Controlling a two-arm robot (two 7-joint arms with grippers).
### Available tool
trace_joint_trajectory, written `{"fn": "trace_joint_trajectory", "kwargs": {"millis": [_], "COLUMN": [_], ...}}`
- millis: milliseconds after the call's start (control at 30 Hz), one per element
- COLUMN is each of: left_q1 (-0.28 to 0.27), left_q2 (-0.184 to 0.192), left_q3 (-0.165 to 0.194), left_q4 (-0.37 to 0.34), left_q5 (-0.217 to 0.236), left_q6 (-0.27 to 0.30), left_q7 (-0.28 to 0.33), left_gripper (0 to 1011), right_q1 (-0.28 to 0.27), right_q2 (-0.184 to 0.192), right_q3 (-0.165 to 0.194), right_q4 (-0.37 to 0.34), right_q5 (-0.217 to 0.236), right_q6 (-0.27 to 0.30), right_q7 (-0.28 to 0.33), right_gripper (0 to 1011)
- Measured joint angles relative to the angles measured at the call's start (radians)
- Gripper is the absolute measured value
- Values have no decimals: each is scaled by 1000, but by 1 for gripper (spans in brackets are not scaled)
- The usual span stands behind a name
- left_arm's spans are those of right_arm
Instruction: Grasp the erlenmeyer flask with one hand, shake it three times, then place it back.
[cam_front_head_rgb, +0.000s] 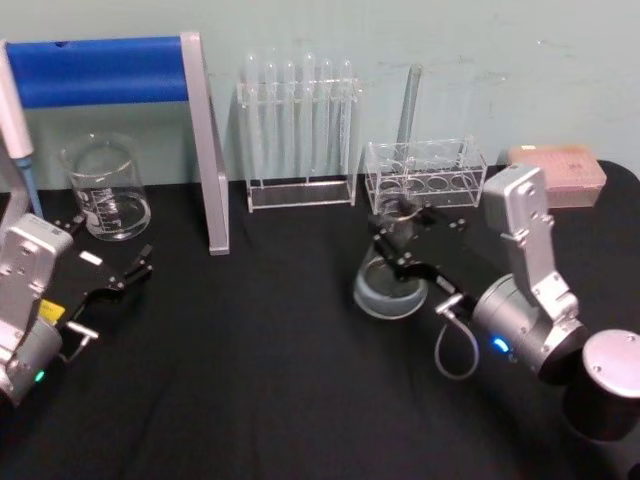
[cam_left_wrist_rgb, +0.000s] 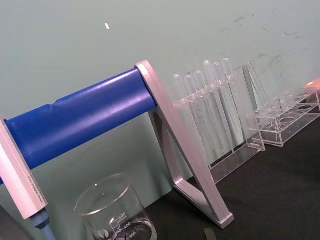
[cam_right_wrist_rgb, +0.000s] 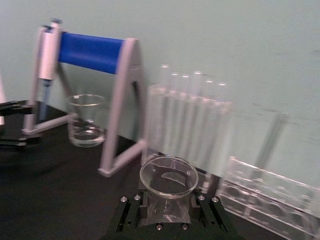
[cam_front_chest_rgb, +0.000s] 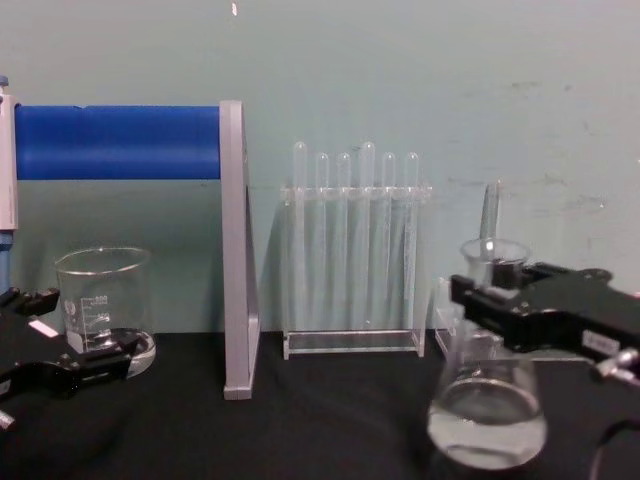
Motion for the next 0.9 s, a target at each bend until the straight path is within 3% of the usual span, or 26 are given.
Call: {"fn": "trace_joint_trajectory", "kwargs": {"millis": [433,900], "left_q1": [0,0], "left_q2": [0,0], "left_q3": [0,0], "left_q4": [0,0], "left_q5": [0,0], "left_q6": [0,0], "left_q7": [0,0], "left_gripper": [1001,1001], "right_q1": [-42,-59], "right_q2": [16,41], "right_q3": [-103,-171], "right_q4": [-88,-134], "right_q5": [19,56], "right_q6": [0,-2], "right_q7": [91,133], "right_gripper": [449,449]}}
